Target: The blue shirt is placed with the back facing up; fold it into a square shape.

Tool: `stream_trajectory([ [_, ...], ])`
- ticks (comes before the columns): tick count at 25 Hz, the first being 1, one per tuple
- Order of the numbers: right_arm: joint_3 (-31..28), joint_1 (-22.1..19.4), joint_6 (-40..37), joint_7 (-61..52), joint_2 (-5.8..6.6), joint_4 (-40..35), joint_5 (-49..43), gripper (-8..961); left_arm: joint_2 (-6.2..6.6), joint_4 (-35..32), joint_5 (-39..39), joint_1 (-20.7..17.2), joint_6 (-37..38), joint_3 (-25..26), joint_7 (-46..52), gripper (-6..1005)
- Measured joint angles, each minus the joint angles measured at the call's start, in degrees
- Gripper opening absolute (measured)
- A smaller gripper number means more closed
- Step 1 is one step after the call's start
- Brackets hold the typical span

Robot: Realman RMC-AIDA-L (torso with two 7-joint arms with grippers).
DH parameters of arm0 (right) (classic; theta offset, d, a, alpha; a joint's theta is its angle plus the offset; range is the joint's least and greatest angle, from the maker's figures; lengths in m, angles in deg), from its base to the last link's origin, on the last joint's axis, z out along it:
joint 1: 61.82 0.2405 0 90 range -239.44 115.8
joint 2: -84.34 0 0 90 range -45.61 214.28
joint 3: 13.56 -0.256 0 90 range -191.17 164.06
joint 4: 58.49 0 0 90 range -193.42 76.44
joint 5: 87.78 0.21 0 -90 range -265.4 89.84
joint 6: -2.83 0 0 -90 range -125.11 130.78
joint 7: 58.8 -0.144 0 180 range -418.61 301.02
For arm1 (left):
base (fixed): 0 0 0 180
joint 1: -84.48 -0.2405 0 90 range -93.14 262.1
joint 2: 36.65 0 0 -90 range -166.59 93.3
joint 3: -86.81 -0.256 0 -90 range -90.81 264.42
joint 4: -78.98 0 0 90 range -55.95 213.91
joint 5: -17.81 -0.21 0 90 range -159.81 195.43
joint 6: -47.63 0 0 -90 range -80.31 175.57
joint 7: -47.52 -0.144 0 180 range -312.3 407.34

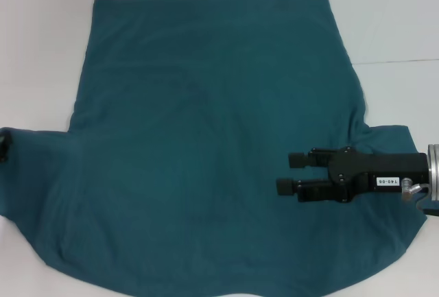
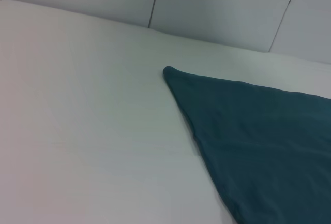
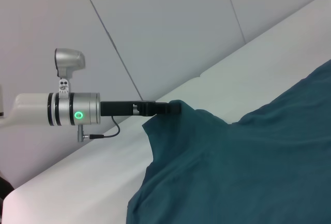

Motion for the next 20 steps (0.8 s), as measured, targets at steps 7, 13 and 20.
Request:
stream_trajectory([
  [7, -0.08, 0.0, -0.01, 0.0, 0.02, 0.0, 0.0, 876, 0.0, -0.59, 0.0, 0.09, 0.08, -0.72, 0.3, 23],
  [13, -0.08, 0.0, 0.19, 0.0, 0.02, 0.0, 0.0, 876, -0.21, -1.29, 0.01, -0.03, 1.94, -1.34, 1.0, 26],
  [20, -0.06, 0.0, 0.45, 0.0, 0.02, 0.0, 0.0, 876, -0.32, -3.69, 0.03, -0.7, 8.46, -1.35, 3.49, 30],
])
